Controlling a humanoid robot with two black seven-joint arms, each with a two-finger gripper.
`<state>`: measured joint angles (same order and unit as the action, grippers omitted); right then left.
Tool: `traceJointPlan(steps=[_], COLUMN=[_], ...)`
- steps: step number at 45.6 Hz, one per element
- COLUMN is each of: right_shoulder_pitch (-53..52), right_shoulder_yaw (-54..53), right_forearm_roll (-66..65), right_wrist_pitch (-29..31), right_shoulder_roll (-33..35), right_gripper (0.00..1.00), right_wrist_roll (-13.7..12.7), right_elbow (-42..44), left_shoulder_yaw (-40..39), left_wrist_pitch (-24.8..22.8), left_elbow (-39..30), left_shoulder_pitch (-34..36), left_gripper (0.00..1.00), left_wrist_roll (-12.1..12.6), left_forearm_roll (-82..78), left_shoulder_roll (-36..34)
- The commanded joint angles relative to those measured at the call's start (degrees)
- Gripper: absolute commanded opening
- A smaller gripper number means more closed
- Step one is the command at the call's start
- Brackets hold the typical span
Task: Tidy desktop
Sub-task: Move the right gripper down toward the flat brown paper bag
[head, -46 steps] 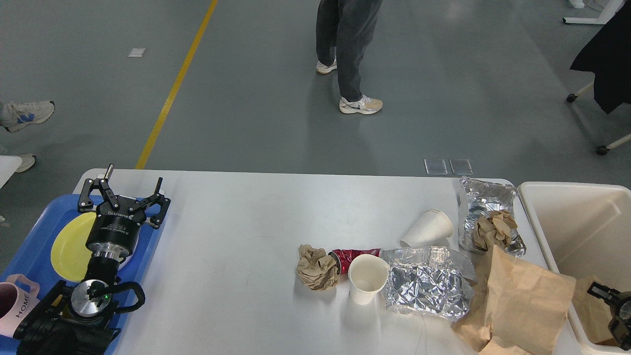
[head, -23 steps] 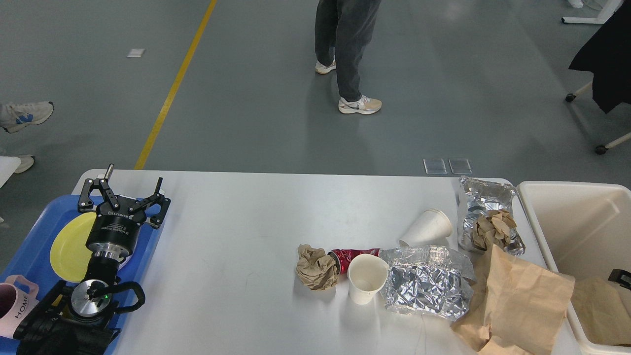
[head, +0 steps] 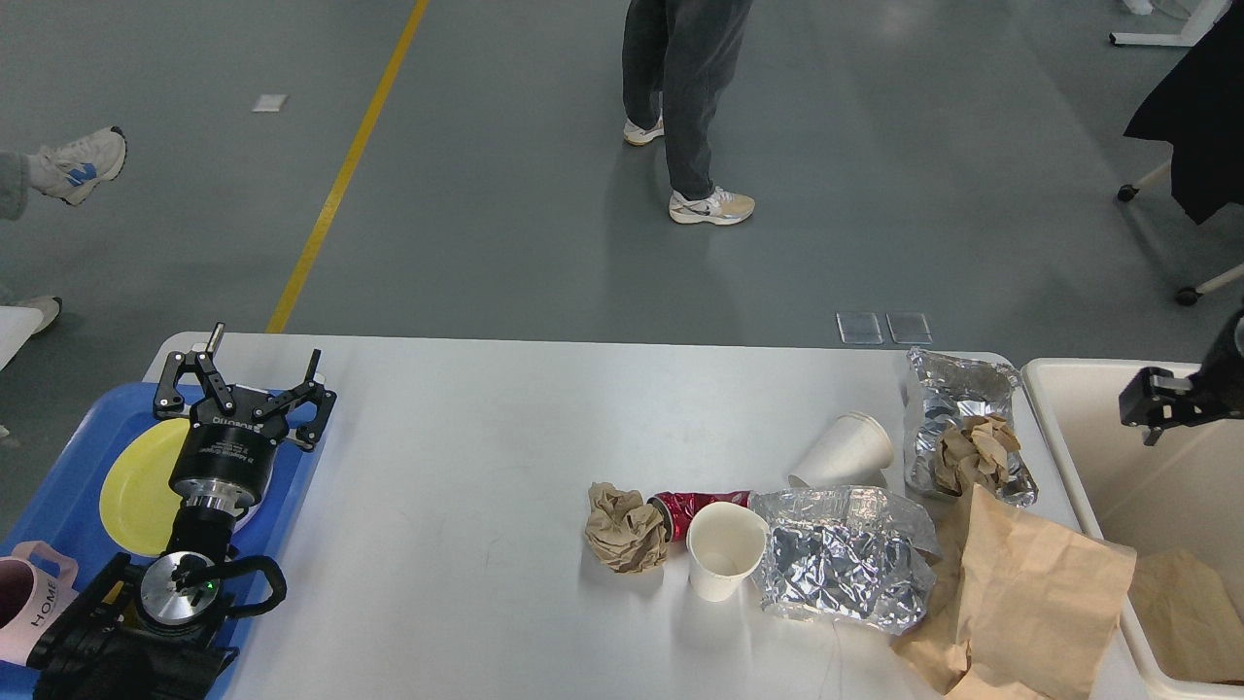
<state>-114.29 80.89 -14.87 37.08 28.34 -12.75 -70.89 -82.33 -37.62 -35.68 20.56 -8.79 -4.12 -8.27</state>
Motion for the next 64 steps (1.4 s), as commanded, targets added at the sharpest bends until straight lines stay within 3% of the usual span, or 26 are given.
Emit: traceJointPlan(steps=[1, 14, 20, 23, 26, 29, 40, 46, 56, 64], right_shoulder_pitch=[-10.7, -31.2, -34.6, -34.3, -34.1, -32.6, -25.3, -17.8, -0.2, 12.2], right_shoulder_yaw=[-0.1, -0.6, -3.1, -3.2, -3.1, -3.0, -3.0, -3.0, -3.6, -7.2], right_forearm_roll=[0.5, 1.9, 5.9, 6.1, 6.1, 5.7, 4.9, 4.7, 4.7, 4.9], right_wrist_pitch=[9.1, 8.3, 7.3, 6.2, 4.8, 4.5, 2.1, -4.5, -20.8, -23.0], right_shoulder_roll=[-3.0, -7.4, -9.6, -10.1, -9.7, -9.6, -9.6, -9.6, -10.2, -10.8], right_gripper=[1.00, 1.00, 0.96, 0.94, 0.94, 0.95, 0.95, 0.95, 0.96, 0.96], right_wrist_roll=[0.1, 0.4, 1.1, 2.7, 6.0, 8.2, 7.8, 7.8, 7.8, 7.8], right_elbow=[-4.8, -27.2, -29.1, -29.1, -29.1, -29.1, -28.1, -27.1, -23.1, -15.1], left_shoulder_yaw=[0.0, 0.0, 0.0, 0.0, 0.0, 0.0, 0.0, 0.0, 0.0, 0.0], left_wrist_pitch=[0.0, 0.0, 0.0, 0.0, 0.0, 0.0, 0.0, 0.0, -0.1, 0.0], left_elbow=[0.0, 0.1, 0.1, 0.0, 0.0, 0.0, 0.0, 0.0, 0.0, 0.0], left_shoulder_pitch=[0.0, 0.0, 0.0, 0.0, 0.0, 0.0, 0.0, 0.0, 0.0, 0.0], left_gripper=[0.96, 0.96, 0.96, 0.96, 0.96, 0.96, 0.96, 0.96, 0.96, 0.96], left_wrist_roll=[0.0, 0.0, 0.0, 0.0, 0.0, 0.0, 0.0, 0.0, 0.0, 0.0], left_forearm_roll=[0.0, 0.0, 0.0, 0.0, 0.0, 0.0, 0.0, 0.0, 0.0, 0.0], left_shoulder_roll=[0.0, 0.0, 0.0, -0.1, 0.0, 0.0, 0.0, 0.0, 0.0, 0.0])
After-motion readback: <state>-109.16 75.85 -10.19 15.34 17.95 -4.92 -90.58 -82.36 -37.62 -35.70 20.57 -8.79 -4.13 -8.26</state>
